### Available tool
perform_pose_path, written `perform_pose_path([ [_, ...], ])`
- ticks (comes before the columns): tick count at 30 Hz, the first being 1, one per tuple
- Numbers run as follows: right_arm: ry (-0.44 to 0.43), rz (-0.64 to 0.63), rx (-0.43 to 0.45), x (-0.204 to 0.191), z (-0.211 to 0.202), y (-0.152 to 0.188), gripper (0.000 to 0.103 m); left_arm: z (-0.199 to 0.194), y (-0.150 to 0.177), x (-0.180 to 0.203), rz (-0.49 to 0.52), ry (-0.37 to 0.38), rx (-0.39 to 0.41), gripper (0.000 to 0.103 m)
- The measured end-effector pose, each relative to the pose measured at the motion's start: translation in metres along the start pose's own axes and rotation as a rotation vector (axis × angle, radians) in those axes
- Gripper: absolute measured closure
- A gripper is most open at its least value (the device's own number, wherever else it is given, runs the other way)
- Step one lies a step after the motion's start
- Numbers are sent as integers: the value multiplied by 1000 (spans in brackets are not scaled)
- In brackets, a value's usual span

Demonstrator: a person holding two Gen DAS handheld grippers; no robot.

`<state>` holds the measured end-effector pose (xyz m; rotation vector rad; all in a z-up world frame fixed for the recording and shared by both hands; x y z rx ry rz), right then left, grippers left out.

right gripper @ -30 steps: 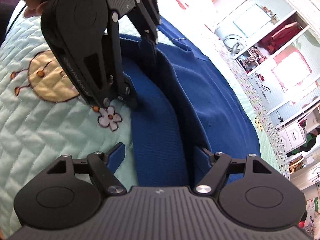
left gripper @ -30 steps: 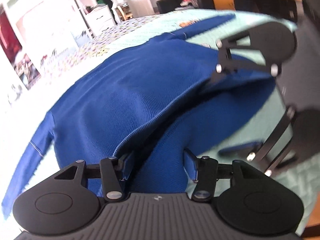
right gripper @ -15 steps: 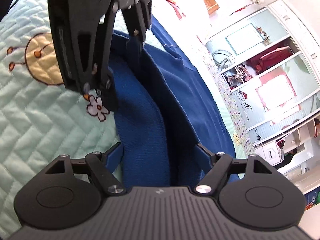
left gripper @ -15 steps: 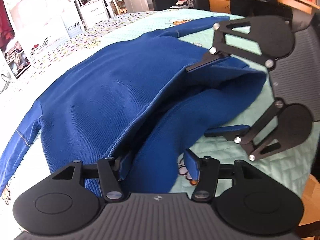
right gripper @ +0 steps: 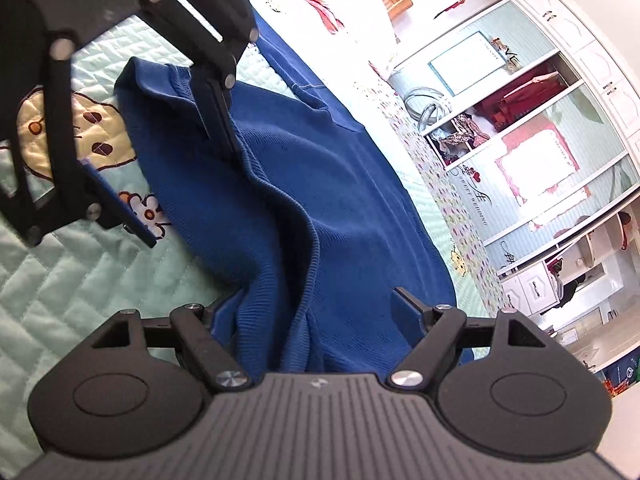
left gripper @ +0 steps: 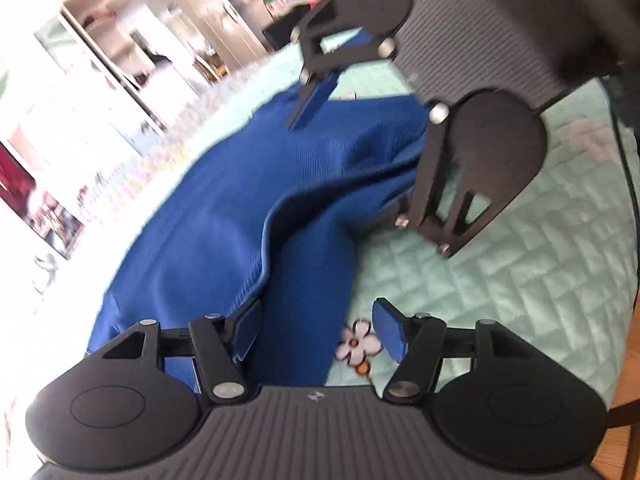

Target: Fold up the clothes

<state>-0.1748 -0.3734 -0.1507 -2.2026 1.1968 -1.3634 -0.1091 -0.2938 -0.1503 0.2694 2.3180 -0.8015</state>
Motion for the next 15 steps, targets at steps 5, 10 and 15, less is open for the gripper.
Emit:
perform_pose_path([
  [5, -5, 62, 3, 4, 0, -1, 24, 9, -5, 13, 24, 23, -32, 38],
  [10, -13, 112, 6, 8, -5, 1, 24, 25, -7, -3, -28, 35, -82, 38],
  [15, -22, 172, -1, 19, -4, 0, 24, 32, -4, -11, 21, -34, -105, 43],
])
Point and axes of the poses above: each gripper's, at about its wrist camera, not at the fingertips, and z roughly the way its jaws point, x to its right, y to its underside, the point moved 2 cm from there along z, roughly the way its jaws point, and after that the axes turned 11 degrees about z, right-handed, at the moved point
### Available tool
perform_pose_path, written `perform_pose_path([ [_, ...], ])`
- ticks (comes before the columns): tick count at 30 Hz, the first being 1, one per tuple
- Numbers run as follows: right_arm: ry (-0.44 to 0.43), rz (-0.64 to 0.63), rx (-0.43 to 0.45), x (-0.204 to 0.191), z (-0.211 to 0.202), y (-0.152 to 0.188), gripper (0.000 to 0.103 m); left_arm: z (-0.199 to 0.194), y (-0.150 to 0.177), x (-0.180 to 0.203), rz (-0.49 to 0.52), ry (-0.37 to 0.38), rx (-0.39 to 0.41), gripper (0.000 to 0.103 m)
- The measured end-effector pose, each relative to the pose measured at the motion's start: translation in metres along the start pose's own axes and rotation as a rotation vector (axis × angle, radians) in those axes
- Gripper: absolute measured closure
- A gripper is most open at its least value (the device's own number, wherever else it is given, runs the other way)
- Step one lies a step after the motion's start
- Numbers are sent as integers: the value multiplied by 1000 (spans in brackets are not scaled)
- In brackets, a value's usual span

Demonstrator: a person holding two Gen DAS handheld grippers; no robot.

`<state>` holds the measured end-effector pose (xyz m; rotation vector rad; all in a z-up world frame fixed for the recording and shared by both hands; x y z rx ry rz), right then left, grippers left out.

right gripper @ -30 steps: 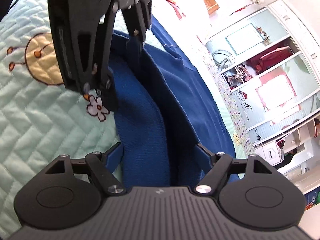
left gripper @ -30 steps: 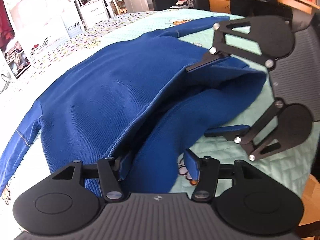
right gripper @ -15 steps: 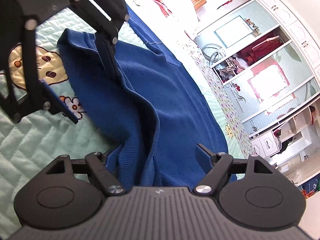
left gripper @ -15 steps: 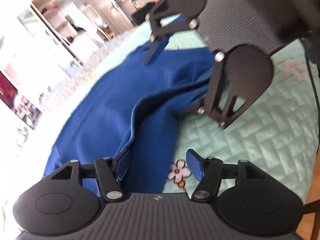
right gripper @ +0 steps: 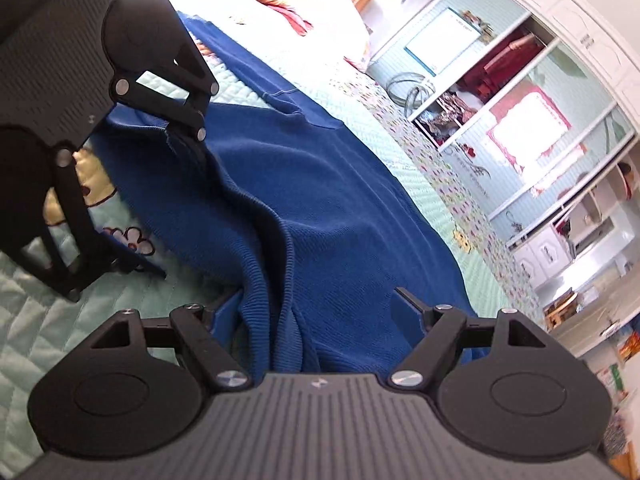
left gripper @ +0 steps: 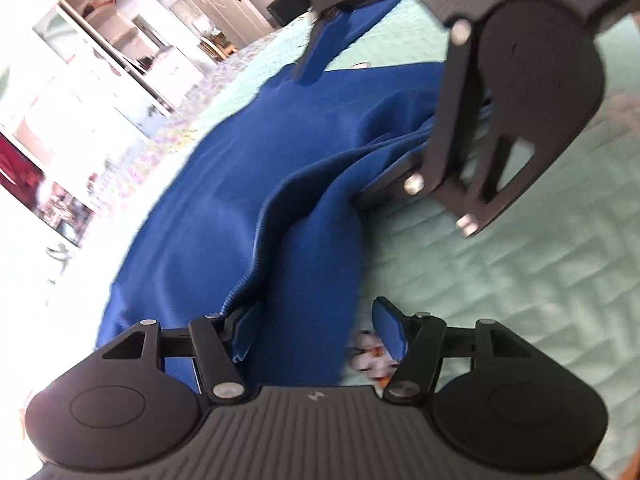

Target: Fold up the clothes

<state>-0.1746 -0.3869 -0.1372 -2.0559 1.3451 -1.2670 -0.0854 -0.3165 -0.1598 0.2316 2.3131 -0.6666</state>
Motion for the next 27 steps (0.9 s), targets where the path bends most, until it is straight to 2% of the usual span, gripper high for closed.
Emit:
perform_pose_path([
  [1, -2, 10, -1, 1, 0, 0, 24, 1, 2, -2, -6, -13, -5, 46],
  [3, -5, 22, -6, 1, -2, 2, 24, 2, 3, -8, -28, -21, -7, 68],
  [6, -31, 23, 20, -4, -14, 5, 24, -5, 7, -19, -51, -19, 10, 81],
  [10, -131, -73, 76, -26, -35, 6, 24, -18, 14, -25, -50, 10, 15, 84],
  [13, -202, -132, 20, -42, -28, 6, 34, -20, 15, -33, -86, 48, 20, 84],
  [14, -230, -132, 3, -44, -25, 6, 40, -20, 15, -36, -102, 59, 21, 84],
  [17, -263, -100, -11, -49, -16, 1, 41, -27, 15, -32, -126, 75, 26, 84],
  [23, -149, -58, -79, -37, 14, 6, 41, -12, 17, -33, -131, 95, 27, 84],
  [25, -120, -45, -91, -31, 20, 9, 44, -7, 17, -36, -139, 102, 25, 84],
  [26, -107, -42, -97, -29, 22, 11, 60, -6, 16, -36, -143, 107, 23, 85],
  [27, -103, -30, -99, -26, 23, 12, 86, -5, 15, -37, -148, 109, 23, 86],
])
Point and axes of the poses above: each gripper's, at about its wrist camera, not at the fingertips, and z roughly the way its jaws point, x to its right, y to its underside, the point moved 2 cm from there along z, roughly the way its jaws point, and after that the axes turned 11 degrees about z, right-handed, at the moved point
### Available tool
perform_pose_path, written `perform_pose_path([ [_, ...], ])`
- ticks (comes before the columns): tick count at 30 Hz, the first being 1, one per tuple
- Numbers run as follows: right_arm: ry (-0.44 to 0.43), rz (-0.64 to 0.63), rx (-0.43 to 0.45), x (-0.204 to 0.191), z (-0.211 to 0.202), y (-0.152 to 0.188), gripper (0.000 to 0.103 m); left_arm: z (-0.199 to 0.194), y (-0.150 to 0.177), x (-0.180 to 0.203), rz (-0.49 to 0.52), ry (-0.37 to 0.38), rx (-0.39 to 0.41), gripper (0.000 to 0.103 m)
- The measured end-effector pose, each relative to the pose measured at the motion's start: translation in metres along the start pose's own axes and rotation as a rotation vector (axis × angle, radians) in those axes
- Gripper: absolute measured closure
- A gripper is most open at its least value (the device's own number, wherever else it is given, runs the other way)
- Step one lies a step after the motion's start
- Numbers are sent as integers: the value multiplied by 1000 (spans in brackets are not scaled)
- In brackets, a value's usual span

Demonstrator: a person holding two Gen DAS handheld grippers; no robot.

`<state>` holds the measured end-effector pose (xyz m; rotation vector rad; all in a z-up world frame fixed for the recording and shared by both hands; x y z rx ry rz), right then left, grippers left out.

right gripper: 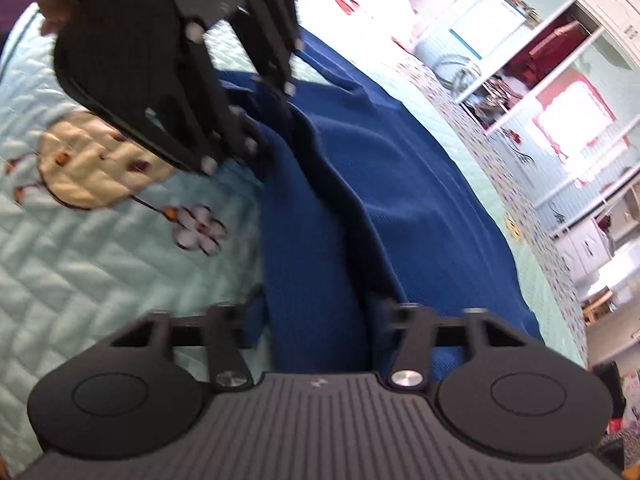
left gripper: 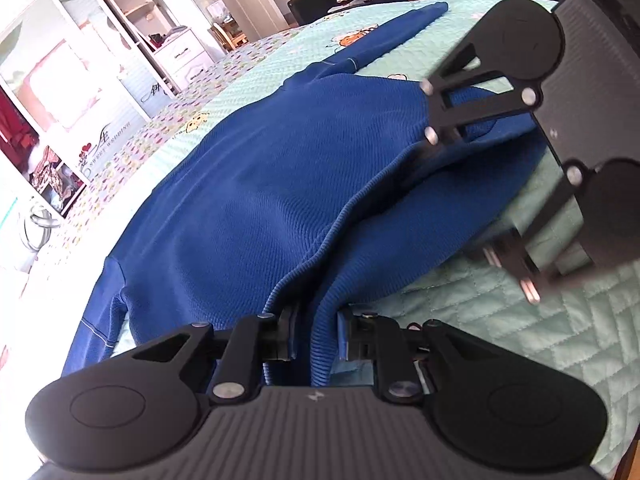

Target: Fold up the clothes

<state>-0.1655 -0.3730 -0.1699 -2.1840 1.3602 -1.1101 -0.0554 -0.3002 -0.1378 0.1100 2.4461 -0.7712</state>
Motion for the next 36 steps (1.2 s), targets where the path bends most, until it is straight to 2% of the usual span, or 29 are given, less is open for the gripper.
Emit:
perform_pose_path([
  [1, 3, 13, -2, 3, 1, 1, 94, 2, -1, 0, -3, -1, 1, 87],
  [3, -15, 54, -13, 9, 1, 0, 94, 3, -2, 0, 5, -1, 0, 91],
  [5, -71, 103, -35, 14, -3, -4, 96, -3, -2, 2, 19, 12, 2, 92],
  [8, -188, 107, -57, 14, -20, -5, 96, -26, 7, 7, 59, 84, 12, 93],
  [9, -226, 106, -65, 13, -26, -5, 100, -30, 12, 9, 74, 113, -1, 99],
  [11, -290, 64, -94, 8, -28, 4, 100, -26, 21, 16, 104, 143, -41, 100],
  [13, -262, 8, -101, 0, -21, 9, 100, -19, 27, 22, 117, 151, -67, 100],
  [15, -258, 17, -105, 0, -19, 6, 100, -18, 27, 23, 114, 155, -73, 101],
  [19, -276, 12, -111, 5, -17, 6, 100, -20, 29, 23, 127, 169, -74, 101],
  [23, -307, 68, -124, -4, -23, 4, 100, -19, 30, 23, 128, 184, -81, 101],
  [27, -318, 53, -125, -10, -28, 5, 100, -25, 31, 26, 127, 207, -80, 101],
  [32, -347, 112, -114, -2, -39, 11, 103, -36, 35, 21, 35, 210, -58, 96],
  [34, -359, 193, -85, 7, -47, 11, 102, -46, 35, 16, -23, 240, -25, 94],
  [35, -343, 230, -53, 13, -52, 10, 102, -53, 36, 12, -67, 262, 5, 88],
  [36, -323, 259, -22, 17, -56, 9, 99, -58, 37, 7, -120, 259, 34, 79],
])
Point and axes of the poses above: each gripper's, at about its wrist camera, not at the fingertips, and z roughly the way its jaws point, x to its right, y to its underside, the point moved 2 cm from there along z, roughly the way its jaws point, and after that the axes turned 11 degrees about z, right-handed, at the moved point
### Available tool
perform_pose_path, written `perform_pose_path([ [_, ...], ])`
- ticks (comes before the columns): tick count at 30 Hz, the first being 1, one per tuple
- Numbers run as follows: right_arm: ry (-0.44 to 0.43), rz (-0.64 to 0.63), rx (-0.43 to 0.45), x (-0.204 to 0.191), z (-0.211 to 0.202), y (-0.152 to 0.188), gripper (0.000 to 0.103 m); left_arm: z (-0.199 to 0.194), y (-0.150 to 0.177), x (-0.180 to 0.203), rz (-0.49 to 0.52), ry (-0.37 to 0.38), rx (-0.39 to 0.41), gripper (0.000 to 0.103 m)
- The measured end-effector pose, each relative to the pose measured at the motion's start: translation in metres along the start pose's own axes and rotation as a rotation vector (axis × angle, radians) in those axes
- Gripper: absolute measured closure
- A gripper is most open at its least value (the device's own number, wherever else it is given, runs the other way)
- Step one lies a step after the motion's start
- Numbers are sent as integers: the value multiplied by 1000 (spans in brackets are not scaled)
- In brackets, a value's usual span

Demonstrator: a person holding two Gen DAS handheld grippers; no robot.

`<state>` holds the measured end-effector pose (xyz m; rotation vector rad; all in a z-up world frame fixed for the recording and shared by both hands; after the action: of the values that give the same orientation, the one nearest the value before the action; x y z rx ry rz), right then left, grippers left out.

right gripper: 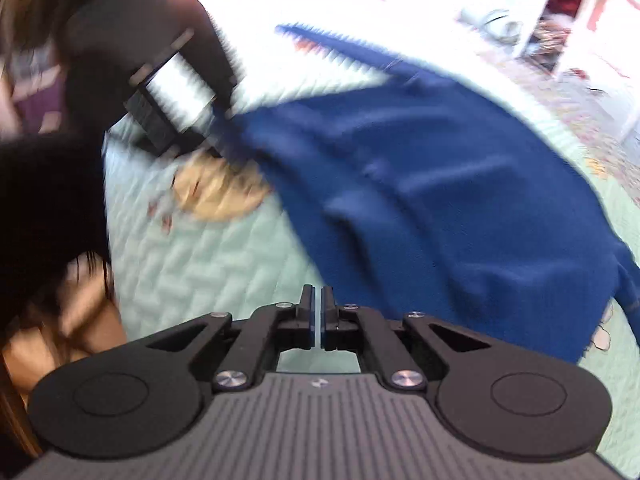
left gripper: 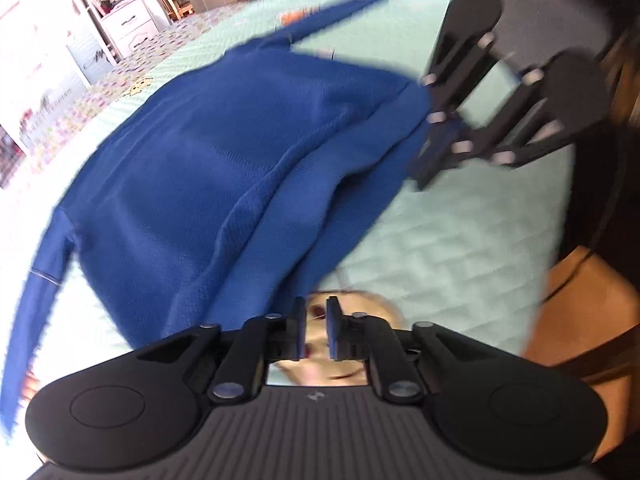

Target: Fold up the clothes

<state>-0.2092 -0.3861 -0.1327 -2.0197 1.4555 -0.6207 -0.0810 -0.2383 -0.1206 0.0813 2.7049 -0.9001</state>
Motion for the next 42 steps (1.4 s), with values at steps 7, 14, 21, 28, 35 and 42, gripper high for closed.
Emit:
perform_pose_path([
  [7, 187, -226, 20, -11, 37, -6, 74, 30, -9, -14, 5, -126, -40, 69],
  [14, 155, -220, 26, -9, 40, -9, 93, 49, 1, -11, 89, -151, -104, 77],
  [21, -51, -128, -83, -14, 21, -7, 101, 31, 18, -26, 45, -106, -176, 100],
  [28, 39, -125, 0, -15, 5, -4, 98, 13, 12, -32, -21, -104, -102, 95],
  [35, 95, -27, 22, 13, -5, -6, 77, 5, -1, -48, -150, -86, -16, 83],
  [42, 23, 221, 15, 35, 16, -6, 64, 5, -14, -55, -256, -44, 34, 66],
])
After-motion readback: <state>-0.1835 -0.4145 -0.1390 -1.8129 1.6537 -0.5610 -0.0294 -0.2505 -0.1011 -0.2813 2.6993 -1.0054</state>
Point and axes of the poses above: each gripper's, at about its wrist camera, not at the fingertips, and z roughly the way its jaws point, x to its right, y to its underside, the point moved 2 cm from there along z, roughly the way its jaws point, and after that the axes turned 11 degrees about z, right-handed, at the moved point
